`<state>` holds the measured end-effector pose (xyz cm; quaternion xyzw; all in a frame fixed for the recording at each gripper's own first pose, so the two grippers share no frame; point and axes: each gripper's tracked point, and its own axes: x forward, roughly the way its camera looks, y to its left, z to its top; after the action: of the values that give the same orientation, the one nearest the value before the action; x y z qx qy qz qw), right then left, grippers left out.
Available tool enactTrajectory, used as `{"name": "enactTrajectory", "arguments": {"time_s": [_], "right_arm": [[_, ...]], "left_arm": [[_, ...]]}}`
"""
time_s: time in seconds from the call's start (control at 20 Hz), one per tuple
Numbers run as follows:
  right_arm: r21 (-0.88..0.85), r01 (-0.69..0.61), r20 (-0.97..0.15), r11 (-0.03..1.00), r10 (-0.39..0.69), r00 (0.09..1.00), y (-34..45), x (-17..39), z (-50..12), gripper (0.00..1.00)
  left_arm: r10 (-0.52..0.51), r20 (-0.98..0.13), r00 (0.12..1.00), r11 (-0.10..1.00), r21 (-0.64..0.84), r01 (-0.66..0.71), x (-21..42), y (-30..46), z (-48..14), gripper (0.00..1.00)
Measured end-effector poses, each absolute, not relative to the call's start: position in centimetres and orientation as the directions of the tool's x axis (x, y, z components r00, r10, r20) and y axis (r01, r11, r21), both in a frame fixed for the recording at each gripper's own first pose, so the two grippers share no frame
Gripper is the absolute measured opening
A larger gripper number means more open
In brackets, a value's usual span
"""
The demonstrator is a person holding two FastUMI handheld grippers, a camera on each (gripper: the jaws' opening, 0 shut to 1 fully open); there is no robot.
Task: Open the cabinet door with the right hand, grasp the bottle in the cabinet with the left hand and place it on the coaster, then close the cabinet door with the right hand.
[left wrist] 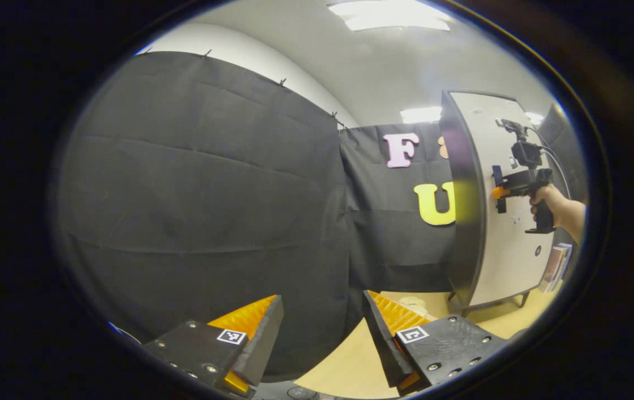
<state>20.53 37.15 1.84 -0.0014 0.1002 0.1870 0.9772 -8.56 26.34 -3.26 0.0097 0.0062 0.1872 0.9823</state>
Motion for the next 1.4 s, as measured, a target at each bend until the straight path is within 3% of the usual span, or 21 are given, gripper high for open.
{"name": "enactTrajectory", "arguments": {"time_s": [0.05,0.25,0.5,0.55,0.8,0.85,1.05,1.15,1.2,1.3,1.4], "right_arm": [[0.034,-0.375,-0.199,0.926,0.374,0.906,37.1,20.1,2.0,0.16],[0.046,-0.422,-0.209,0.905,0.422,0.882,36.6,18.4,2.2,0.16],[0.080,-0.463,-0.219,0.883,0.469,0.856,36.0,17.0,2.3,0.16],[0.080,-0.470,-0.223,0.879,0.476,0.851,35.9,16.9,2.3,0.15],[0.089,-0.483,-0.232,0.871,0.490,0.840,35.3,16.0,2.4,0.16],[0.092,-0.487,-0.234,0.869,0.494,0.837,35.1,15.8,2.5,0.16],[0.082,-0.505,-0.242,0.859,0.509,0.826,34.6,15.2,2.6,0.16],[0.088,-0.514,-0.246,0.853,0.519,0.819,34.3,15.0,2.6,0.16],[0.093,-0.518,-0.246,0.851,0.523,0.816,34.1,14.9,2.6,0.16],[0.096,-0.525,-0.244,0.846,0.531,0.812,33.8,14.6,2.7,0.16],[0.091,-0.529,-0.245,0.843,0.534,0.809,33.4,14.5,2.7,0.16]], "left_arm": [[0.358,-0.010,0.934,0.933,0.022,-0.358,-8.3,26.0,-3.2,0.77],[0.328,-0.012,0.945,0.944,0.027,-0.327,-7.7,24.6,-3.0,0.88],[0.286,-0.001,0.958,0.957,0.039,-0.286,-6.4,22.9,-2.3,0.88],[0.275,0.000,0.961,0.961,0.039,-0.275,-6.2,22.5,-2.1,0.82],[0.226,0.007,0.974,0.973,0.037,-0.226,-5.0,20.3,-2.0,0.82],[0.218,0.008,0.976,0.975,0.039,-0.218,-4.8,20.0,-2.0,0.88],[0.199,0.013,0.980,0.979,0.040,-0.199,-4.2,19.1,-1.9,0.82],[0.188,0.009,0.982,0.981,0.040,-0.188,-4.0,18.5,-2.0,0.88],[0.182,0.007,0.983,0.982,0.039,-0.182,-3.7,18.2,-2.0,0.77],[0.173,0.004,0.985,0.984,0.039,-0.173,-3.2,17.7,-2.1,0.88],[0.162,-0.003,0.987,0.986,0.041,-0.162,-2.8,17.0,-2.2,0.80]]}}
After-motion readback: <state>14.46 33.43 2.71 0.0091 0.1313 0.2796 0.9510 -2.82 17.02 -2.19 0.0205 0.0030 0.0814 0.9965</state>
